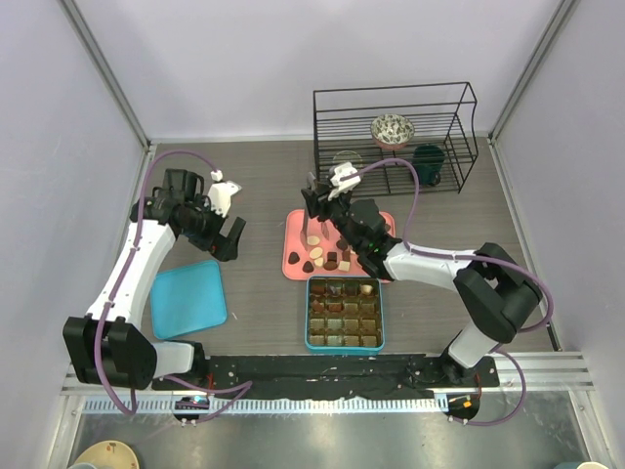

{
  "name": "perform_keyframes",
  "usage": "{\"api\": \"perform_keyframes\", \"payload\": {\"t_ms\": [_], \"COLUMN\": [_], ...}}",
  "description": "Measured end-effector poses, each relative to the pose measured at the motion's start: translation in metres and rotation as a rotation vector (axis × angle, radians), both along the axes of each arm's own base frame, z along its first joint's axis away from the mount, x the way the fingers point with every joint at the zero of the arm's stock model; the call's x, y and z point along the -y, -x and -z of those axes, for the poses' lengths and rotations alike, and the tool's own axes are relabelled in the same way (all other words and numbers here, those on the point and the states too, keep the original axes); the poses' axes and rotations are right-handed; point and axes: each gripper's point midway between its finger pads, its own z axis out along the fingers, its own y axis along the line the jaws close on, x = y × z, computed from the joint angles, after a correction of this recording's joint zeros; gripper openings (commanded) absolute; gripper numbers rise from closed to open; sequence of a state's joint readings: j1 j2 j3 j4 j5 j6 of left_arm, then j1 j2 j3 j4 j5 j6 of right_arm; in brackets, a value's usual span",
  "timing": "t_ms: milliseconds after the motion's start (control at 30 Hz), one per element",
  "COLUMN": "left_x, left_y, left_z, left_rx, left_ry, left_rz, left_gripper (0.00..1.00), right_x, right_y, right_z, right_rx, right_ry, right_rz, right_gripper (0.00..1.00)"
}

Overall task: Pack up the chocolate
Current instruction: Pick up the fake chocolate from the plate.

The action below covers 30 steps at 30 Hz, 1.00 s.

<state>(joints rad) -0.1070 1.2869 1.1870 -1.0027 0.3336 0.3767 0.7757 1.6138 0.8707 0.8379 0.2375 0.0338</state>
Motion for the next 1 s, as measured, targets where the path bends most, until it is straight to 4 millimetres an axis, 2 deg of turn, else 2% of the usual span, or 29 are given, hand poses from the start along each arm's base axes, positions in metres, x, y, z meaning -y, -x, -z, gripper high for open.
{"api": "perform_keyframes", "payload": {"t_ms": [400,1000], "left_x": [-0.003,-0.003], "left_y": [0.002,0.002], "left_z": [-0.008,-0.007], "left_rx": [0.038,0.038], "left_ry": [-0.015,-0.018], "left_rz": [0.009,0.014], "left_gripper": [1.0,1.0], "right_x": [-0.001,0.001], "right_y": [0.0,0.007], "right_z": [0.008,0.012], "right_rx": [-0.011,-0.032], "right_ry": [-0.028,-0.017], "right_rz": [-0.013,-0.04], "right_gripper": [0.38,0.33]}}
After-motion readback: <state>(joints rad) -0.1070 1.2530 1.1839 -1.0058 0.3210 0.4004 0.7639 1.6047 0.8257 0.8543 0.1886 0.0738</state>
